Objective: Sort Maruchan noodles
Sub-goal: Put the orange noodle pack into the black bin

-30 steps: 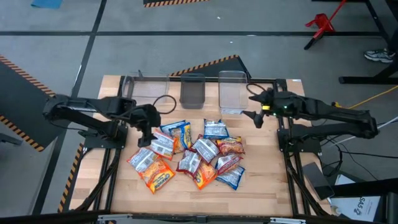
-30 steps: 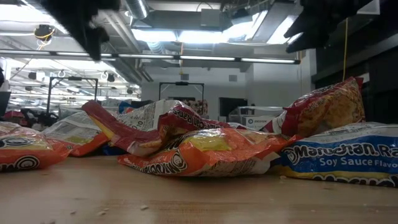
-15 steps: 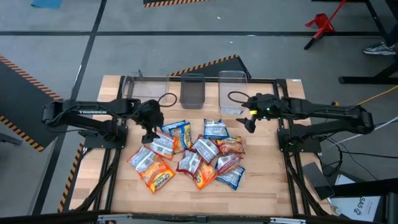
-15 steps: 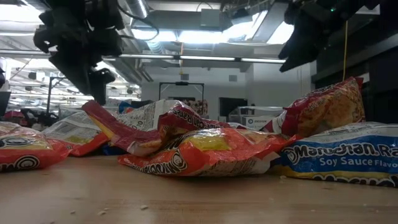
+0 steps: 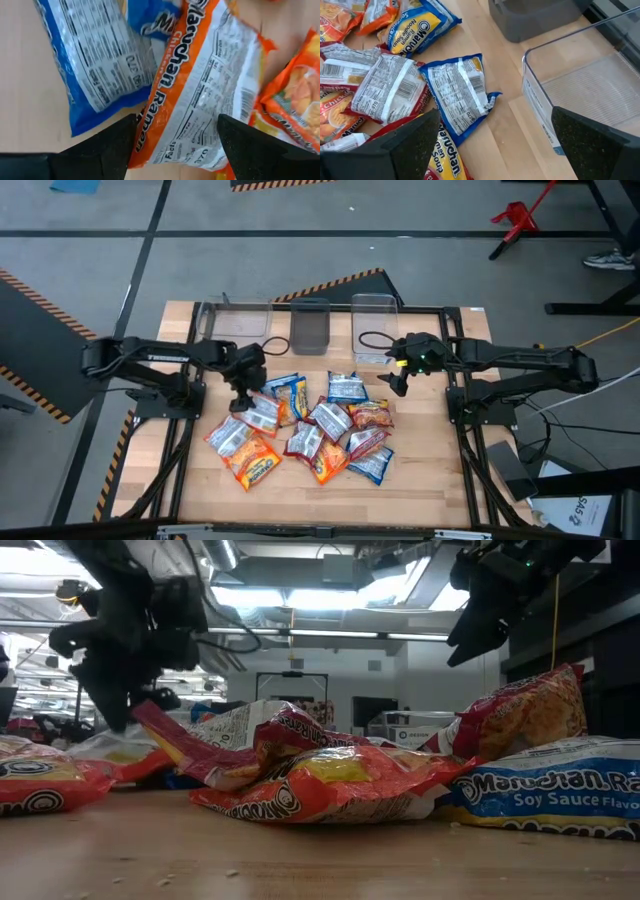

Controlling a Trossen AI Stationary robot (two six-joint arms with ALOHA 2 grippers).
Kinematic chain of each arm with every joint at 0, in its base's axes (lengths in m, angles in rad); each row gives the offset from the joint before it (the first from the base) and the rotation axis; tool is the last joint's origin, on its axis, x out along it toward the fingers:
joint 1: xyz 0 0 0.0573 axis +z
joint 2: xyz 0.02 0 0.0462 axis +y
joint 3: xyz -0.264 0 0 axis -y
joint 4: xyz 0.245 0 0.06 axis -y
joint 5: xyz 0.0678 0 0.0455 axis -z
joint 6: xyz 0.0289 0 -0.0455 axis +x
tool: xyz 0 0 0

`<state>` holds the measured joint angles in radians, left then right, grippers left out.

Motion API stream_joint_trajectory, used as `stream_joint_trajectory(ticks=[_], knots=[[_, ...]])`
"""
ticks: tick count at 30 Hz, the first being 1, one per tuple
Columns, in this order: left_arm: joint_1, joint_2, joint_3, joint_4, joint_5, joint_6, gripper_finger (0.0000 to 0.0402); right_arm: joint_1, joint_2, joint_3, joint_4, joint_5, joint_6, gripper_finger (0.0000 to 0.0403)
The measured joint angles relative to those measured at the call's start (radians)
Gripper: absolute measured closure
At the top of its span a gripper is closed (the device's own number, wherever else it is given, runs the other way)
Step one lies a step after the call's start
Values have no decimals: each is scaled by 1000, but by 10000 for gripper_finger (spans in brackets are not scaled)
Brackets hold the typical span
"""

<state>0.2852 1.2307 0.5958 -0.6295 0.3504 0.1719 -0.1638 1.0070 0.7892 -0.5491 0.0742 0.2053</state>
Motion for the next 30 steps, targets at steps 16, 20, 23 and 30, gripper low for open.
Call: stream_joint_trajectory(ticks=[16, 20, 23, 30], knots=[[0, 66, 32, -10, -44, -87, 318, 0, 0, 0, -1, 6, 0, 33], [0, 66, 54, -11, -45, -116, 372, 0, 0, 0, -1, 30, -1, 33], [0, 66, 62, -12, -45, -140, 394, 0, 0, 0, 0, 30, -1, 33], [0, 58, 62, -16, -28, -276, 398, 0, 0, 0, 0, 30, -1, 33]])
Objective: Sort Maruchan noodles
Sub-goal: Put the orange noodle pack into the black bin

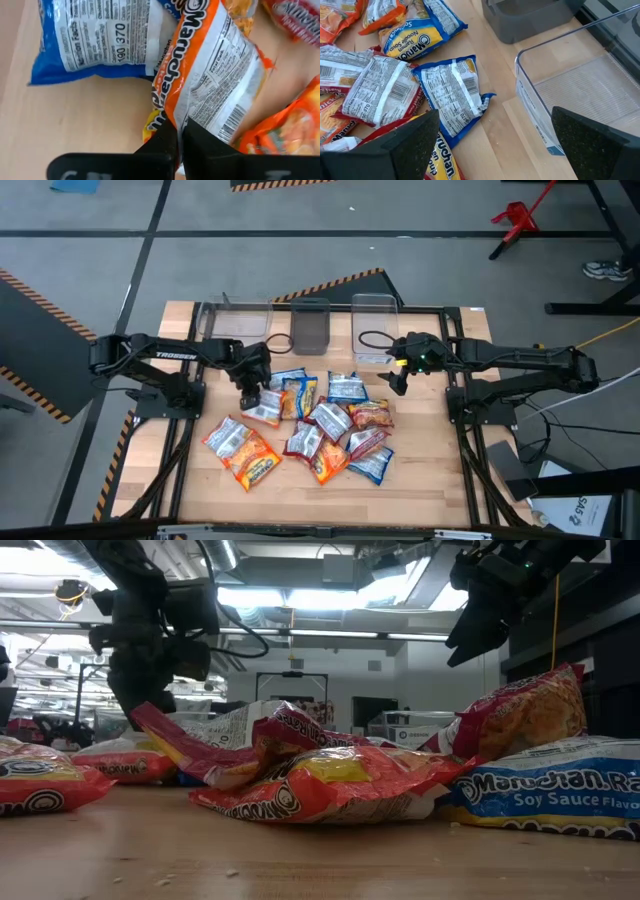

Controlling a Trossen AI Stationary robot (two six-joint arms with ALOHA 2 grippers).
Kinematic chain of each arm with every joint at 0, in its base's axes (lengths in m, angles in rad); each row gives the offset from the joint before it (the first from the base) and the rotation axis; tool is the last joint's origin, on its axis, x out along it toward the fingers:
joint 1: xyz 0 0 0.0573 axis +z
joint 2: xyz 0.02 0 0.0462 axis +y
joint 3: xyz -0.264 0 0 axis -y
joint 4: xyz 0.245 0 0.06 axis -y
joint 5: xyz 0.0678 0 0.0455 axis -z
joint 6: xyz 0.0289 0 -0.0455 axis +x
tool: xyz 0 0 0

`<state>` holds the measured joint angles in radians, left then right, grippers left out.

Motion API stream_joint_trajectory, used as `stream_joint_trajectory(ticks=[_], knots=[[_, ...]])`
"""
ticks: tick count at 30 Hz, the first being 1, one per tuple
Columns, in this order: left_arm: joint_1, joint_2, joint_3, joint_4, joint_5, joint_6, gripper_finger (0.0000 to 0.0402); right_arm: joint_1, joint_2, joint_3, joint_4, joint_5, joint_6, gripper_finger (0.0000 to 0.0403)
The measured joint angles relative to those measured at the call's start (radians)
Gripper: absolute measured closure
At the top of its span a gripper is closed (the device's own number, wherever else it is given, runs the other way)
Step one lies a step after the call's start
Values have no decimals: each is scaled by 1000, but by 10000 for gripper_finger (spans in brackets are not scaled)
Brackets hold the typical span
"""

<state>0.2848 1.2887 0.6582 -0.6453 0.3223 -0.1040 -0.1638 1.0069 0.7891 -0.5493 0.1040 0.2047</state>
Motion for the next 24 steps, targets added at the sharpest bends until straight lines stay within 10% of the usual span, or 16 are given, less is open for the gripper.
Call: stream_joint_trajectory(ticks=[24], knots=[[49, -145, 325, 31, -282, -538, 401, 0, 0, 0, 1, 0, 0, 33]])
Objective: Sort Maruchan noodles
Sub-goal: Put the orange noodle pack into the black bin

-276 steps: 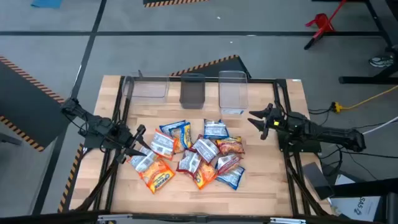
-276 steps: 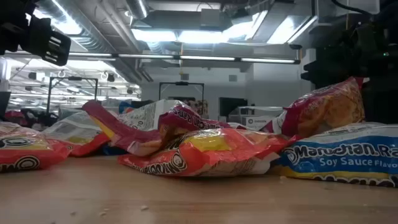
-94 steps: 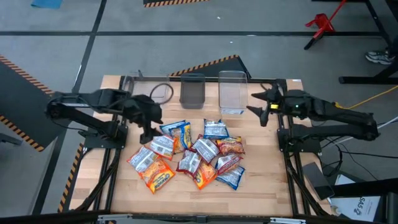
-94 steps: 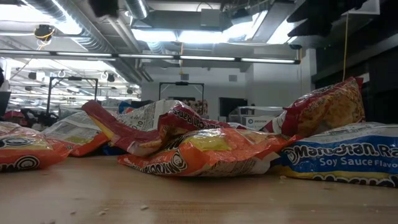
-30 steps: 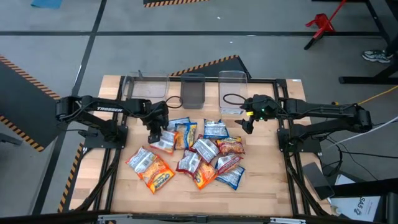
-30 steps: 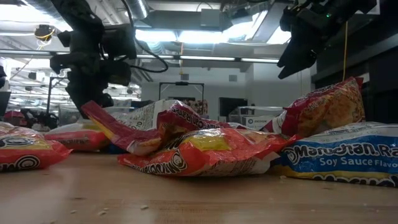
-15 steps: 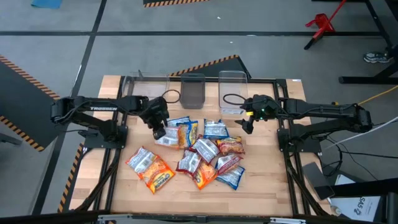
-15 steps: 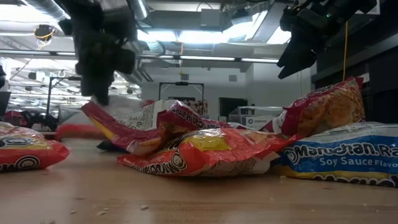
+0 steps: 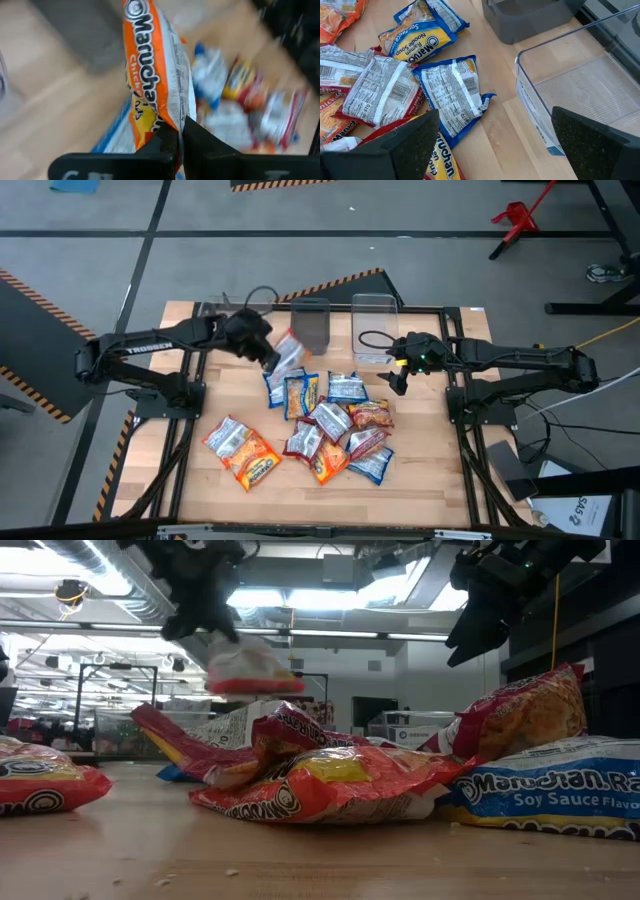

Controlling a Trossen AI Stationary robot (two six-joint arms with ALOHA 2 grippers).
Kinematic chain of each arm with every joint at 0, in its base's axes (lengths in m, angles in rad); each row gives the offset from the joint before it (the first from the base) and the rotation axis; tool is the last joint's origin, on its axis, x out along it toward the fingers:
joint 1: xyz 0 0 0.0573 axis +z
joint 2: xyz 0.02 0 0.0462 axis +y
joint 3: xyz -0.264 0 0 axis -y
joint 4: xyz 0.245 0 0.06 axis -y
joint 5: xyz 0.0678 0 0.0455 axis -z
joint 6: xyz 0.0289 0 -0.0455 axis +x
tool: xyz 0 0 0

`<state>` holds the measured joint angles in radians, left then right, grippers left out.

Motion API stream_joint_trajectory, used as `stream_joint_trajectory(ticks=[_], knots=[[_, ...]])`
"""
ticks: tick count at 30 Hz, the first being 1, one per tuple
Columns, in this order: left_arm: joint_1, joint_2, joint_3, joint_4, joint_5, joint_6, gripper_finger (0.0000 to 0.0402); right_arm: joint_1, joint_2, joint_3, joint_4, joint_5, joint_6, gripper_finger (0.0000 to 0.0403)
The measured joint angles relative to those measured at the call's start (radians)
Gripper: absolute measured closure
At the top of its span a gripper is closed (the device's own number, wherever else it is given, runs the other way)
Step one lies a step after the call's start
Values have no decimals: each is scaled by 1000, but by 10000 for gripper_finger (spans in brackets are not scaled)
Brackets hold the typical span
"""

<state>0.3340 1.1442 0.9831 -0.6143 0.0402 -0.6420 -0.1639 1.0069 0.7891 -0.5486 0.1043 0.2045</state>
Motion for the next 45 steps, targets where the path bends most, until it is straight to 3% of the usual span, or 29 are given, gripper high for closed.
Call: stream_joint_trajectory(ticks=[8, 13, 17, 27, 35, 45], knots=[[77, 55, 11, 274, -103, -82, 401, 0, 0, 0, -1, 0, 0, 33], [123, 163, 11, 459, -161, -89, 401, 0, 0, 0, -2, 0, 0, 33], [180, 262, 11, 591, -148, -133, 401, 0, 0, 0, -1, 0, 0, 33], [249, 466, 10, 696, -94, -190, 401, 0, 0, 0, -1, 0, -1, 33], [260, 553, 10, 722, -79, -247, 400, 0, 0, 0, -1, 9, -1, 33], [260, 566, 10, 723, -108, -242, 336, 0, 0, 0, 0, 43, -2, 33]])
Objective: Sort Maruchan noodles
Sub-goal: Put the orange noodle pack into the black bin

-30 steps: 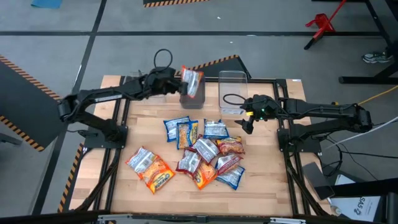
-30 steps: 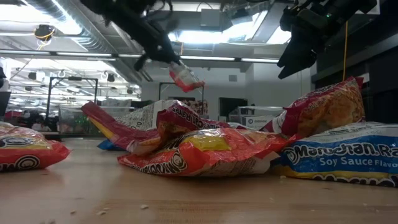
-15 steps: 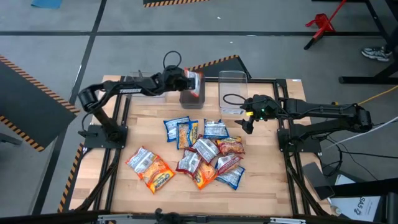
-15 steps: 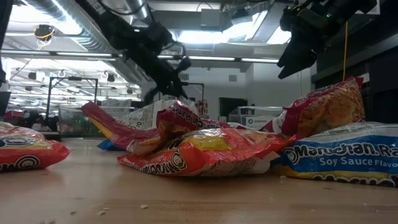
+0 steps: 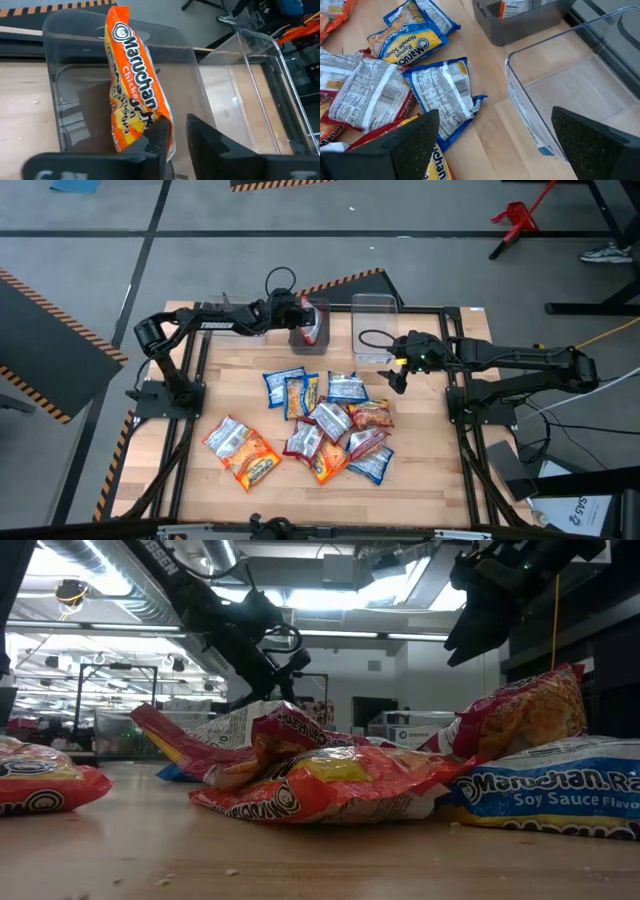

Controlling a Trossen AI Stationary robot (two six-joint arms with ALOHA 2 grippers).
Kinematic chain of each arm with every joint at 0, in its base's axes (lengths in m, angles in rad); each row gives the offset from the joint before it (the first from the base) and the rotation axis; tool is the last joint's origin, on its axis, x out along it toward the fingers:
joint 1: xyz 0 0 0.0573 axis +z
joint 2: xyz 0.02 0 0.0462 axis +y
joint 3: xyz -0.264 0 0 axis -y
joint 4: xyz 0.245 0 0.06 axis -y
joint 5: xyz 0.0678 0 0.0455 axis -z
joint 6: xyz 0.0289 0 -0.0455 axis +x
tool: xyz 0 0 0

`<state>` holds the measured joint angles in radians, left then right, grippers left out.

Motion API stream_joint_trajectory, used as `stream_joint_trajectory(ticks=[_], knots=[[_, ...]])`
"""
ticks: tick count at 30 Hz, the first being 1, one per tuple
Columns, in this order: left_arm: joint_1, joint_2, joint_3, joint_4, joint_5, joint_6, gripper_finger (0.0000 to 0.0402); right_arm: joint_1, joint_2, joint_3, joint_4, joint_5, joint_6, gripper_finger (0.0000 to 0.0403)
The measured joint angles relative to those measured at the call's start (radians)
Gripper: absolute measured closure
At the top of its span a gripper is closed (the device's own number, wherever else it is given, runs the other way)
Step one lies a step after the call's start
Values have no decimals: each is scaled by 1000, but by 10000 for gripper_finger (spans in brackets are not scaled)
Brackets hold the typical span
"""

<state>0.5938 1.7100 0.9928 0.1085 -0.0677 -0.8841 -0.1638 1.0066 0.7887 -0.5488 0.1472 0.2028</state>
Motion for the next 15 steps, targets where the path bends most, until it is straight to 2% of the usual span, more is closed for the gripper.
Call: stream_joint_trajectory(ticks=[7, 10, 15], knots=[[9, -31, 0, -2, 9, 4, 283, 0, 0, 0, 0, -1, 1, 33], [9, -68, 0, -4, 7, 32, 280, 0, 0, 0, 0, -1, 1, 33], [-6, -121, 13, -15, -61, 87, 292, 0, 0, 0, 1, -1, 1, 33]])
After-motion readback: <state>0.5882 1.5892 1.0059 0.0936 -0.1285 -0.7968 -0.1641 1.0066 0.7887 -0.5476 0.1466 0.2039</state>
